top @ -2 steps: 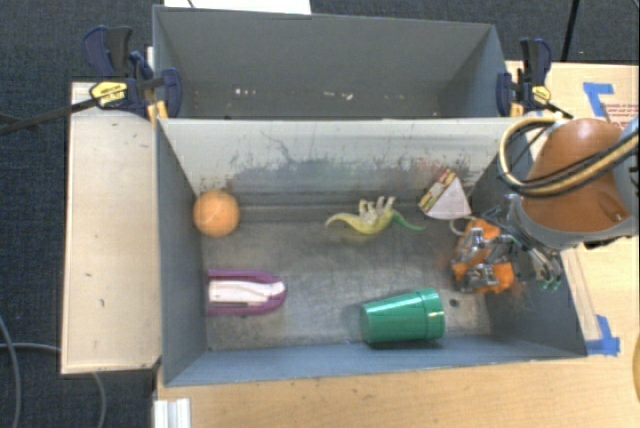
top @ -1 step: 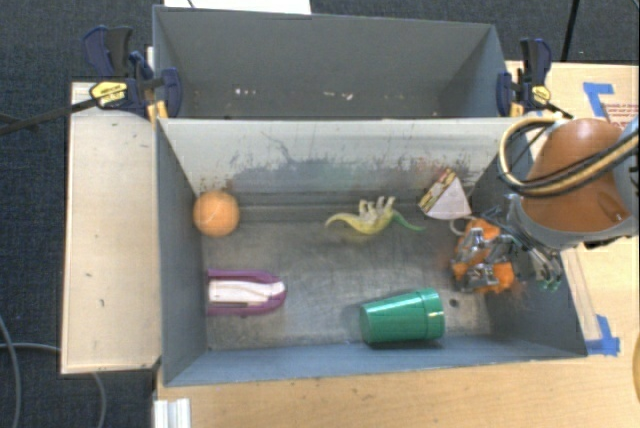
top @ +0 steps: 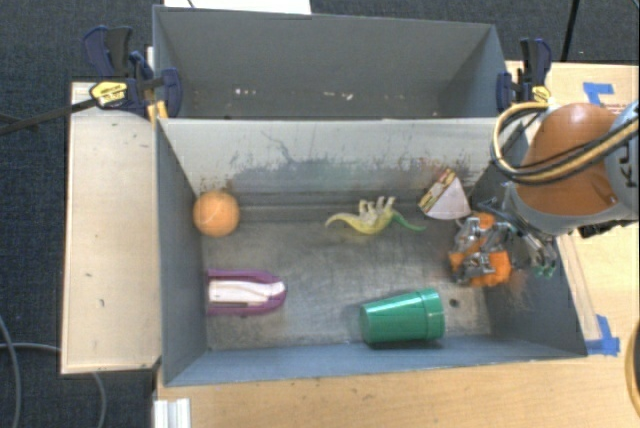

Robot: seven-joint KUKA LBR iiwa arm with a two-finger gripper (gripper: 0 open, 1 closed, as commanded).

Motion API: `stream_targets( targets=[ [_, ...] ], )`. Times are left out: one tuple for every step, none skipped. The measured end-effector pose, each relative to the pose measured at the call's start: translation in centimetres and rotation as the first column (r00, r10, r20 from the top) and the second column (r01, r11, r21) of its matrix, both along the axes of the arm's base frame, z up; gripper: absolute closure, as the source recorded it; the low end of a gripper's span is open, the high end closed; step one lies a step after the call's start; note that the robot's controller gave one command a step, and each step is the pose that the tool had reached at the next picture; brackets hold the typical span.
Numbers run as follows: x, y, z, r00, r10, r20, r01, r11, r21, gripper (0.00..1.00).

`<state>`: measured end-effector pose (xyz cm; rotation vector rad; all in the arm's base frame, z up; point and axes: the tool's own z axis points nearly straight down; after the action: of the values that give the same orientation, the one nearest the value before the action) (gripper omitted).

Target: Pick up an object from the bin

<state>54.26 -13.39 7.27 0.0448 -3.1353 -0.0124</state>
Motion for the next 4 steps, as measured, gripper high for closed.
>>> stream_targets(
  targets=[
    [-0.65,-0.13,0.08,1.0,-0.023,0.019,0.023,1.0,-0.001,1.0],
    [-0.84,-0.34,-0.07,1.0,-0.023,0.014,0.023,1.0,-0.004,0.0],
    [-0.7,-0.3,0.09,1.0,-0.022,0.018,0.022,1.0,-0.003,1.0],
    [-0.7,-0.29,0.08,1.0,-0.021,0.018,0.022,1.0,-0.003,1.0]
  ],
)
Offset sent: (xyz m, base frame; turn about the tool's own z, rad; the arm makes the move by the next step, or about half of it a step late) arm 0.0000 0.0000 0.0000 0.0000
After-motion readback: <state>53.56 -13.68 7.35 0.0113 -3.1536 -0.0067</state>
